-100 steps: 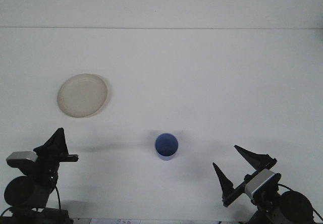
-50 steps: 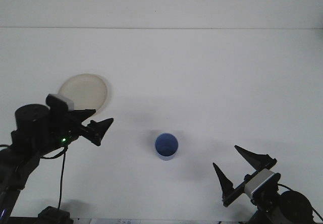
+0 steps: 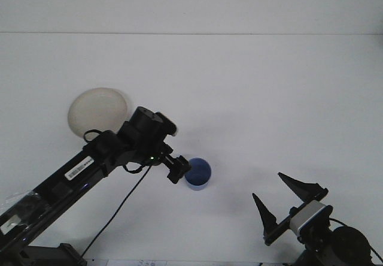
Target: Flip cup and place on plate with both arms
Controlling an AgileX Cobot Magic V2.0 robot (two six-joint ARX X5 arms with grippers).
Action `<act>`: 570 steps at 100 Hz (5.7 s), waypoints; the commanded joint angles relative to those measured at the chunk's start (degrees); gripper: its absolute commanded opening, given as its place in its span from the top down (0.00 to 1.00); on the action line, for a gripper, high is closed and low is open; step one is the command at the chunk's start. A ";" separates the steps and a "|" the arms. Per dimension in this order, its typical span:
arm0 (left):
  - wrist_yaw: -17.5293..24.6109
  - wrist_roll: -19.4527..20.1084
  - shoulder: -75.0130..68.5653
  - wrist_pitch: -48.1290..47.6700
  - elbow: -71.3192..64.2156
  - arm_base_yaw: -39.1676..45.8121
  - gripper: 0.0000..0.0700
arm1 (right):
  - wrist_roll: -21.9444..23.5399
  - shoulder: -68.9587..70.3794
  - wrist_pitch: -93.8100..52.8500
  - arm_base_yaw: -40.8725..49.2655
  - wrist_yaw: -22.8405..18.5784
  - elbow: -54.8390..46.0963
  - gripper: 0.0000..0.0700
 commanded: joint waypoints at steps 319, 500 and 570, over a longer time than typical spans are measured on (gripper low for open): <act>-15.15 2.36 26.05 -5.88 20.11 45.05 0.36 | 0.57 0.31 0.50 0.48 0.26 0.24 0.19; -5.60 -15.67 -55.25 21.18 -39.41 16.98 0.32 | -0.04 0.31 2.73 0.48 2.99 0.26 0.19; -5.62 -15.63 -55.84 22.45 -39.56 16.46 0.98 | 0.15 0.28 1.03 0.48 2.80 0.26 0.99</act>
